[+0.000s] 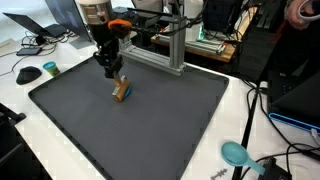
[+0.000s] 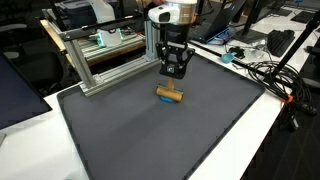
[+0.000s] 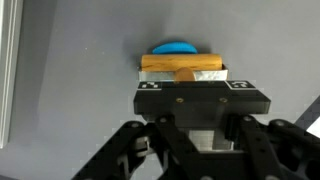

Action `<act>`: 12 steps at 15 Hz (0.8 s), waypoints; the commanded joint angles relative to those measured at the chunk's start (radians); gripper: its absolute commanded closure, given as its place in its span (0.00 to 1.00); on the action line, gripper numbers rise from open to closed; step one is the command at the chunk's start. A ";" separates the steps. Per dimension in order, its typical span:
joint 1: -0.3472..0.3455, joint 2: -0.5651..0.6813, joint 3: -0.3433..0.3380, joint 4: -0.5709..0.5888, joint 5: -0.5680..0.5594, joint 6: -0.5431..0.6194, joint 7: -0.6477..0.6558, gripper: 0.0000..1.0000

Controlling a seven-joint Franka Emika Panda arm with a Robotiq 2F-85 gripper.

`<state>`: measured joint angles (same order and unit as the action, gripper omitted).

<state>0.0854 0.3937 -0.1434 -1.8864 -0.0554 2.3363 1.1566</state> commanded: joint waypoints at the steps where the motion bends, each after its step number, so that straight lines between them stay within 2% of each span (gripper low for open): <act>1: -0.041 0.117 -0.014 0.015 -0.023 0.082 -0.044 0.78; 7: -0.080 0.131 0.004 0.084 0.057 -0.004 -0.160 0.78; 12: -0.089 0.164 0.003 0.152 0.094 -0.074 -0.194 0.78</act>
<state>0.0272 0.4406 -0.1304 -1.7967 0.0487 2.2457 1.0024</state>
